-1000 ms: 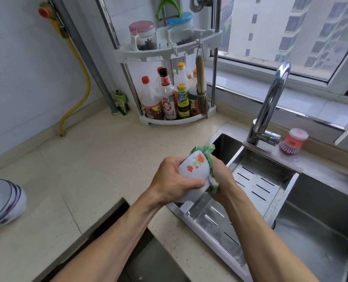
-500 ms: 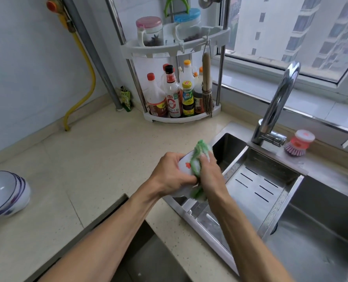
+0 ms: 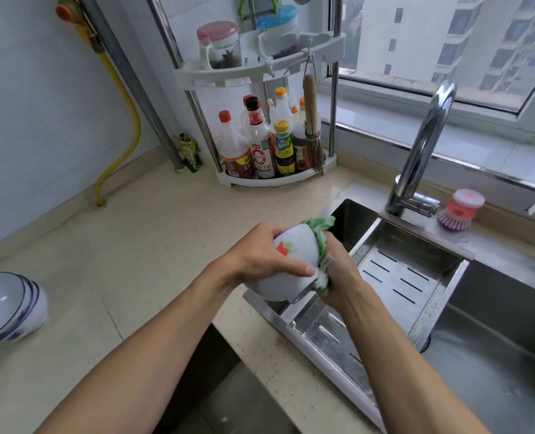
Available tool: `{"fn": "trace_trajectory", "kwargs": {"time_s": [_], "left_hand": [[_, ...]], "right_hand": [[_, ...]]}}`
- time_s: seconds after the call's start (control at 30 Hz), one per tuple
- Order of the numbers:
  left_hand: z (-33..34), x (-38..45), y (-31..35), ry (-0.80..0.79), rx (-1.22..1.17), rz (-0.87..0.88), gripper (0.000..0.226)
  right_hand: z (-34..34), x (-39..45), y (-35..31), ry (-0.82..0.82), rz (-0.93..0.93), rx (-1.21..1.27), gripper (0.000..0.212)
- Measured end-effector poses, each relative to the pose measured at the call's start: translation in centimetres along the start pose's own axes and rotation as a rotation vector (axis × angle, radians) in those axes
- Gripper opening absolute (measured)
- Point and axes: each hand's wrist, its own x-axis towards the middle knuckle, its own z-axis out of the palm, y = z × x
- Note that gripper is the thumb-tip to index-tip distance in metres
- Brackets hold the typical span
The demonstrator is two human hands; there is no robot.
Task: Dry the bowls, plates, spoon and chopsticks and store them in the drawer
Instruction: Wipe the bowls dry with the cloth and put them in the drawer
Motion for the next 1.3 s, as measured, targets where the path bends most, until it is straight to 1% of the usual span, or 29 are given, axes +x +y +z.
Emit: {"fn": "trace_trajectory", "kwargs": {"time_s": [0.1, 0.17, 0.2, 0.23, 0.27, 0.33, 0.37, 0.4, 0.47, 0.5, 0.53, 0.57, 0.63, 0.67, 0.7, 0.73, 0.8, 0.83, 0.9, 0.97, 1.0, 1.07, 1.13, 1.17, 1.23, 1.3], "left_hand": [[0.6, 0.6, -0.3, 0.012, 0.018, 0.000, 0.028], [1.3, 0.4, -0.9, 0.026, -0.009, 0.015, 0.023], [1.5, 0.3, -1.0, 0.017, -0.014, 0.034, 0.022], [1.7, 0.2, -1.0, 0.000, -0.005, 0.054, 0.022], [1.9, 0.2, -0.9, -0.022, 0.018, 0.077, 0.024], [2.2, -0.1, -0.8, -0.025, 0.061, 0.108, 0.031], [2.2, -0.1, -0.9, 0.003, 0.055, 0.109, 0.033], [2.2, -0.1, -0.9, 0.040, 0.032, 0.104, 0.032], [1.9, 0.2, -1.1, 0.102, -0.020, 0.074, 0.023], [1.8, 0.3, -1.3, 0.112, -0.029, 0.062, 0.020], [1.8, 0.3, -1.4, 0.107, -0.027, 0.059, 0.018], [1.8, 0.1, -1.5, 0.091, -0.019, 0.066, 0.019], [2.2, -0.5, -1.5, 0.059, 0.006, 0.095, 0.025], [2.2, -0.9, -1.6, 0.065, 0.004, 0.095, 0.027], [2.2, -1.0, -1.7, 0.074, -0.010, 0.090, 0.025], [2.0, -0.9, -1.8, 0.091, -0.027, 0.074, 0.022], [1.8, -0.9, -2.1, 0.111, -0.044, 0.037, 0.017], [1.7, -0.9, -2.3, 0.112, -0.046, 0.034, 0.018], [1.9, -1.1, -2.4, 0.107, -0.026, 0.064, 0.023], [2.1, -1.6, -2.0, 0.104, 0.040, 0.122, 0.029], [2.1, -2.0, -1.7, 0.110, 0.090, 0.162, 0.032], [2.4, -2.5, -1.2, 0.130, 0.179, 0.241, 0.037], [2.6, -2.9, -0.9, 0.142, 0.209, 0.285, 0.040], [2.5, -2.9, -0.8, 0.131, 0.192, 0.277, 0.040], [2.0, -2.6, -0.6, 0.079, 0.149, 0.198, 0.042], [1.8, -1.7, -0.3, 0.055, 0.180, 0.087, 0.044]], "right_hand": [[0.8, 0.1, 0.5, 0.152, -0.168, -0.395, 0.038], [0.9, -1.1, 1.0, 0.154, -0.333, -0.694, 0.032], [0.8, -1.4, 1.5, 0.144, -0.391, -0.747, 0.027], [0.5, -1.5, 1.6, 0.145, -0.393, -0.716, 0.023], [0.1, -1.0, 1.4, 0.169, -0.341, -0.612, 0.022], [-0.3, 0.0, 0.2, 0.174, -0.160, -0.335, 0.025], [-0.3, 0.3, -0.2, 0.165, -0.120, -0.306, 0.026], [0.0, 0.3, -0.4, 0.168, -0.142, -0.387, 0.027], [0.9, -0.4, 0.0, 0.155, -0.306, -0.656, 0.030], [1.1, -0.7, 0.6, 0.132, -0.361, -0.712, 0.029], [1.2, -0.7, 0.9, 0.115, -0.361, -0.717, 0.027], [1.2, -0.5, 1.0, 0.116, -0.333, -0.660, 0.026], [0.3, 0.6, 0.5, 0.149, -0.173, -0.474, 0.024], [0.1, 1.0, 0.4, 0.157, -0.107, -0.439, 0.024], [0.1, 1.0, 0.3, 0.163, -0.091, -0.452, 0.025], [0.4, 0.8, 0.3, 0.154, -0.121, -0.528, 0.027], [0.9, 0.5, 1.3, 0.124, -0.243, -0.684, 0.028], [1.1, 0.4, 1.7, 0.111, -0.258, -0.670, 0.029], [1.0, 0.4, 1.6, 0.084, -0.089, -0.422, 0.035], [0.2, 0.6, 1.1, 0.004, 0.093, -0.168, 0.038], [-0.1, 0.5, 0.9, -0.038, 0.143, -0.080, 0.040], [-0.5, 0.2, 0.6, -0.114, 0.185, 0.035, 0.045], [-0.6, -0.1, 0.2, -0.146, 0.183, 0.073, 0.047], [-0.7, -0.1, 0.0, -0.136, 0.187, 0.063, 0.046], [-0.7, 0.1, -0.4, -0.088, 0.201, -0.010, 0.044], [-0.5, 0.5, -0.5, -0.025, 0.183, -0.104, 0.041]]}}
